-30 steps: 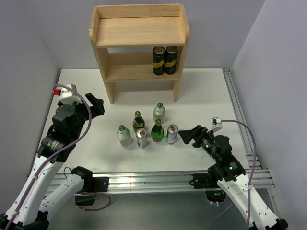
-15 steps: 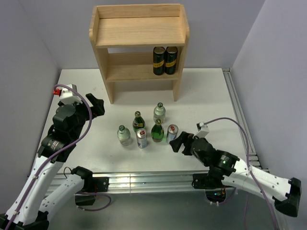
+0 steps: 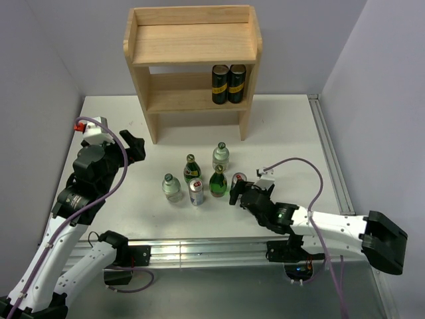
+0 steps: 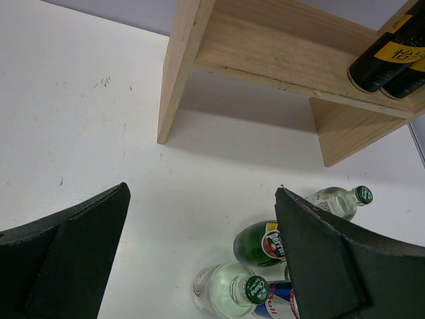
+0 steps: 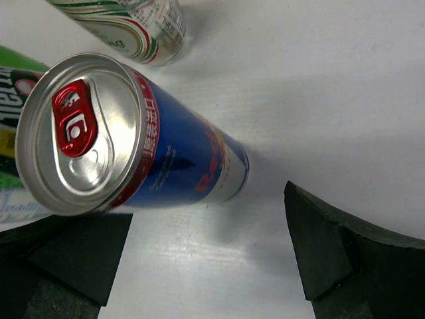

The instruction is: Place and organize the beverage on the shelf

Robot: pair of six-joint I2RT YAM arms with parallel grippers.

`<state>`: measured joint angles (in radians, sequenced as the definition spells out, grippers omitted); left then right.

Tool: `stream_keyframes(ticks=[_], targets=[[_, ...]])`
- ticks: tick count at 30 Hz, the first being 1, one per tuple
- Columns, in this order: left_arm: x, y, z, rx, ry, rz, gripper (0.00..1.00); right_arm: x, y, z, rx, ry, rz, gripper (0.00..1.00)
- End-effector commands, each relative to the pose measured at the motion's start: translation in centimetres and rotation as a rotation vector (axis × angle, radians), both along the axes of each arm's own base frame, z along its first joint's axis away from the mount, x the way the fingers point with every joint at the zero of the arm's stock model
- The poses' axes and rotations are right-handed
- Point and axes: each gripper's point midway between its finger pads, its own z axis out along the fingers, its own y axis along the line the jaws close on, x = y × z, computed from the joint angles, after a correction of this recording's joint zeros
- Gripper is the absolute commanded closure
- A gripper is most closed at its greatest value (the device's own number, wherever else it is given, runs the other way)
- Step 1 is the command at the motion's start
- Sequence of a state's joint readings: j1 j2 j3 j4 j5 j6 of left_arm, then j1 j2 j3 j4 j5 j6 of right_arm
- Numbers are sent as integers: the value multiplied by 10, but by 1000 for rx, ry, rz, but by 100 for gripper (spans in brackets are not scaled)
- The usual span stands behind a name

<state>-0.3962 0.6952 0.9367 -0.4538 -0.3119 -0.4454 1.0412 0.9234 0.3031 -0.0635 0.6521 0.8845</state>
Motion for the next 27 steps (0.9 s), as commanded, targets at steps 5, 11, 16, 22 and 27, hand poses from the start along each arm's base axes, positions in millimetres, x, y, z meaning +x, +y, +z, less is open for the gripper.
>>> stream_keyframes(ticks=[5,11,16,22,27], targets=[[0,-1,9,9,-38,-19,2,39,7,28,-2,-198,-124,0],[2,-3,8,16,-34,-28,2,48,12,13,-41,-229,-129,0],[3,-4,7,18,-28,-32,2,54,14,10,-50,-269,-147,1],[2,-4,7,18,-30,-35,2,59,12,-1,-89,-294,-168,10],[3,-5,6,20,-24,-42,2,62,11,-7,-119,-302,-180,21]])
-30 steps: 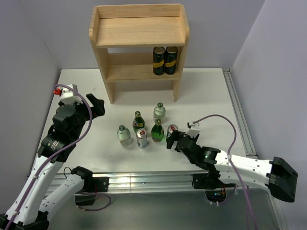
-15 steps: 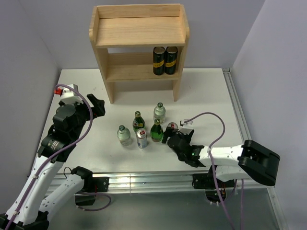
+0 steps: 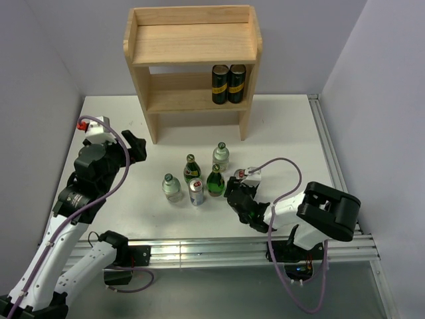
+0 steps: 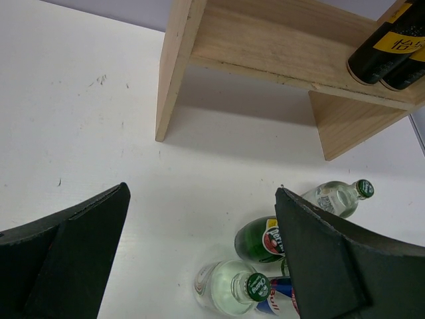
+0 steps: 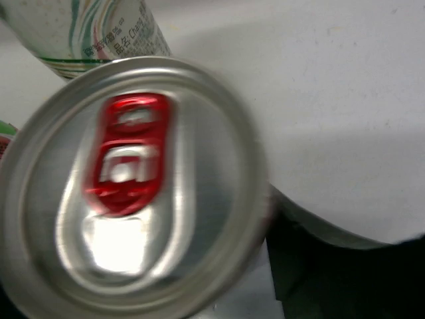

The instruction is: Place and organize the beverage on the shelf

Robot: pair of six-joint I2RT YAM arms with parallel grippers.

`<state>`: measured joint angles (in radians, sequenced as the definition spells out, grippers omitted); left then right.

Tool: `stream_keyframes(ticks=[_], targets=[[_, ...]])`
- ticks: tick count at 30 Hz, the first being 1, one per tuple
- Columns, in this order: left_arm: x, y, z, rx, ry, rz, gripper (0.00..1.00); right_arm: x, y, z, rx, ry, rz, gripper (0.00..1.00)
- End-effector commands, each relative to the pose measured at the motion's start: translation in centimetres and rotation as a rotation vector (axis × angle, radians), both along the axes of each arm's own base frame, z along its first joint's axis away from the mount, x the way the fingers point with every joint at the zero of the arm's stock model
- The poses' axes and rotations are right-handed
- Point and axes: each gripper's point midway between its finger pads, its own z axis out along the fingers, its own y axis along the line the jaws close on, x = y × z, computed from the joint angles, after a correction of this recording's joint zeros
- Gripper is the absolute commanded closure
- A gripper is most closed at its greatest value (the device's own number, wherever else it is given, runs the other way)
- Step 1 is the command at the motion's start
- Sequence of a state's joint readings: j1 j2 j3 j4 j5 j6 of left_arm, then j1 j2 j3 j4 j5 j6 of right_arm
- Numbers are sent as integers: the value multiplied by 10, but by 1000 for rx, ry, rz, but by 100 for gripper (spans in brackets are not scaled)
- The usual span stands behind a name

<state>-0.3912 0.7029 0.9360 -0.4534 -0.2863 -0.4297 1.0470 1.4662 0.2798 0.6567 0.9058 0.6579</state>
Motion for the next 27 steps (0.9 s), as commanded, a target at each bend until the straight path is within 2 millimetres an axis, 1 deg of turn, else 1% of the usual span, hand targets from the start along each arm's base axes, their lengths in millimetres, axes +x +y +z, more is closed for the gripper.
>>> stream_keyframes(ticks=[1,3,4,5,6,7,8,9,10,11,12,13,14,15,16,17,18,20,21,22,23,24,25,26,27], targets=[[2,-3,9,4,-34,-20,2,10,-2,16,42,-80,-61,34],[2,-2,9,4,-34,-20,2,11,4,18,45,-73,-37,70],[2,-2,9,3,-36,-20,2,12,6,18,25,-54,-33,90],[2,-2,9,4,-34,-19,2,12,8,24,29,-54,-31,99],[2,-2,8,5,-33,-17,2,8,3,20,-13,-23,-41,100],[2,-1,8,6,-33,-14,2,10,7,30,-4,-30,-45,100],[2,-1,9,5,-35,-13,2,8,10,46,20,-42,-39,100],[1,0,10,5,-38,-11,2,7,8,56,24,-44,-48,100],[1,-1,10,3,-39,-14,2,5,11,67,4,-33,-26,100],[1,0,11,1,-41,-14,1,4,13,93,45,-61,-6,100],[1,0,11,3,-42,-13,2,4,24,116,25,-70,71,100],[1,0,10,3,-39,-14,2,3,28,134,22,-89,110,100],[1,0,11,-1,-41,-17,2,3,27,161,22,-125,134,100],[1,1,12,-1,-42,-14,2,4,28,178,18,-138,145,100],[1,0,12,-4,-42,-18,2,6,32,213,33,-163,154,100],[1,1,12,-7,-42,-21,2,8,32,230,-5,-184,165,100],[1,1,12,-11,-44,-23,2,11,36,268,17,-222,182,100],[2,4,13,-14,-48,-14,2,19,46,297,-3,-253,214,100],[2,5,13,-15,-48,-14,2,27,44,336,5,-295,218,100],[2,6,13,-14,-48,-9,2,36,61,340,-12,-278,284,100],[2,7,13,-12,-47,-6,2,43,64,354,-7,-281,307,100],[2,8,13,-11,-47,-2,2,50,61,394,18,-314,308,100],[1,9,13,-12,-50,1,2,67,50,407,9,-322,277,100],[1,9,12,-12,-47,3,2,83,62,406,-26,-307,299,100],[1,9,13,-11,-49,3,2,86,57,450,13,-372,290,100]])
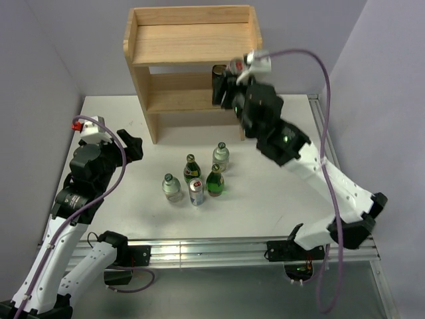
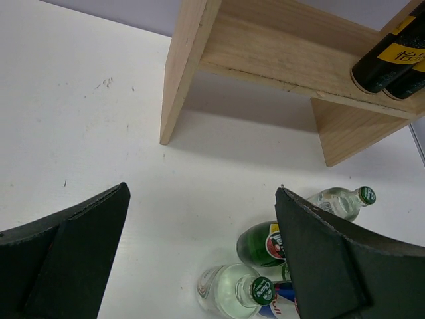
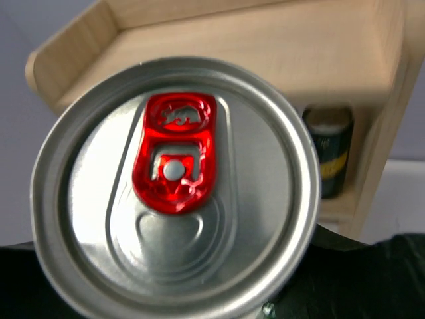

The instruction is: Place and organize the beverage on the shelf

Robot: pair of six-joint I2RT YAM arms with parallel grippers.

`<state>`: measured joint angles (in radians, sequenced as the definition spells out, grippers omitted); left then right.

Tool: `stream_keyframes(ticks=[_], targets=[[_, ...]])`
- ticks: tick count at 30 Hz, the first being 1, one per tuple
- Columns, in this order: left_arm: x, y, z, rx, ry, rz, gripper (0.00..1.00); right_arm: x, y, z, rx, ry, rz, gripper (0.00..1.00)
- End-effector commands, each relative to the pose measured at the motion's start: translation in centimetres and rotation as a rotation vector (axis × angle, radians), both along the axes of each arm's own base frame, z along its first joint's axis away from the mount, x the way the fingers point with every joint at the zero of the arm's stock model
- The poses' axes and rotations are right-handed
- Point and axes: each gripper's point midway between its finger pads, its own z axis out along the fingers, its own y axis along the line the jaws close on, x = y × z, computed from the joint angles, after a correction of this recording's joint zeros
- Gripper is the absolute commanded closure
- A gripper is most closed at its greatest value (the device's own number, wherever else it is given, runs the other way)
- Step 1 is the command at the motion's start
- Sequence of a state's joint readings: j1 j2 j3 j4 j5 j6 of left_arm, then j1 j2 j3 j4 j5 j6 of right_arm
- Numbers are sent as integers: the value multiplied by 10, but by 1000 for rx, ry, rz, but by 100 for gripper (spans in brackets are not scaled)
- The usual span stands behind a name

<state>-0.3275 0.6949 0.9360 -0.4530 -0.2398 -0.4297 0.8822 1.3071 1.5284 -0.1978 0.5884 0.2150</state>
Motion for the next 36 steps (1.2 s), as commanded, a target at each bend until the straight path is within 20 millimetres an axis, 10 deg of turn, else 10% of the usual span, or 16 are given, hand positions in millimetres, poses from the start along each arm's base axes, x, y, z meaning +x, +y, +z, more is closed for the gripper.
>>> stream_keyframes(ticks=[1,6,16,36], targets=[[-1,0,10,3,-42,-14,2,36,0,37,-103,-27,39,100],[-2,-1,9,2,-41,-18,2,73,-7,94,-91,-101,12,100],[0,-4,4,4,-24,-35,2,138,-40,91,-40,-102,-83,100],[-2,-3,4,4,-26,-34,2,195,-53,79,-107,-166,-245,100]])
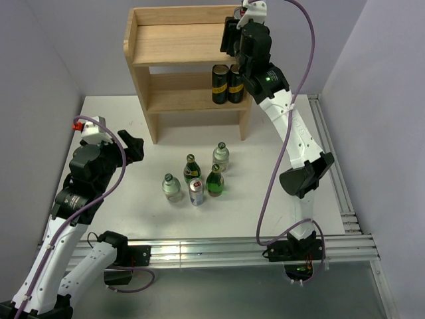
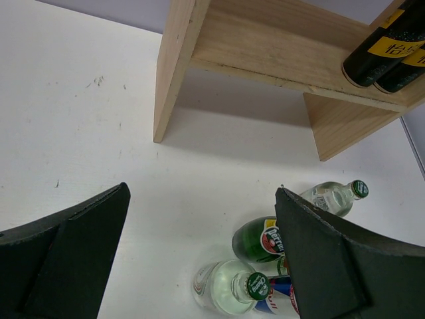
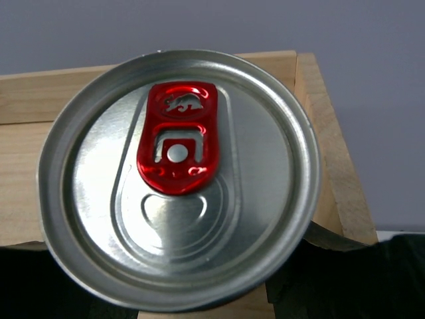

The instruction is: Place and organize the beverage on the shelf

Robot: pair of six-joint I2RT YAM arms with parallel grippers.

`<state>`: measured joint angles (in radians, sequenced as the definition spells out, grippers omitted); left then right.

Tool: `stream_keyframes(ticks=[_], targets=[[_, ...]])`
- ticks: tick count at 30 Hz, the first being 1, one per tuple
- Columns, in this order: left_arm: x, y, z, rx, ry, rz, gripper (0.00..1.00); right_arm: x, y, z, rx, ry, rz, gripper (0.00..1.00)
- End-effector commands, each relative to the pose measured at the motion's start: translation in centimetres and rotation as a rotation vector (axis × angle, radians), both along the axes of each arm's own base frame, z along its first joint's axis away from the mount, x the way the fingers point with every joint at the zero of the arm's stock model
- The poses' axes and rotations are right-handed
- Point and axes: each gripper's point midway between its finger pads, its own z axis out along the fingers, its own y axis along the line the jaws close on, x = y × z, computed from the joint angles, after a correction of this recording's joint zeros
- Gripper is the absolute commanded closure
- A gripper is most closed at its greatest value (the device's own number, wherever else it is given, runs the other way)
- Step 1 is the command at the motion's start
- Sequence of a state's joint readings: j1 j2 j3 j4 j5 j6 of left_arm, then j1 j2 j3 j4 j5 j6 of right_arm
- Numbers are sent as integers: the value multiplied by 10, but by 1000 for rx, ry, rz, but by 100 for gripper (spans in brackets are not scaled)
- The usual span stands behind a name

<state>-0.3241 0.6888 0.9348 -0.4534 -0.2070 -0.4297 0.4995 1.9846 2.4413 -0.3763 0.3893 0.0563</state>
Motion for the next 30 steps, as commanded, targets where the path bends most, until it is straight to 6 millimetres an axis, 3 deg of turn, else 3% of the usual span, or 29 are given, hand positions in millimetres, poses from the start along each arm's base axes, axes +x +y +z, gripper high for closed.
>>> stream_keyframes(ticks=[1,3,6,7,8,9,10,30], targets=[[0,1,3,10,-22,-4,2,3,-12,25,8,-87,-64,100],[1,1,3,12,-21,-3,2,7,-11,17,0,-71,-74,98],[1,1,1,14,-17,-2,2,11,-11,8,-9,-53,-83,75],[1,1,1,14,-17,-2,2,13,-11,3,-15,-44,-87,48],[1,1,1,16,-17,-2,2,13,-11,2,-15,-42,-89,30],[1,1,2,14,-18,-2,2,14,-11,0,-17,-38,-90,15],[1,2,2,14,-18,0,2,14,-10,-2,-19,-36,-90,11],[0,3,2,15,-19,4,2,13,-11,-19,-29,-3,-103,9]])
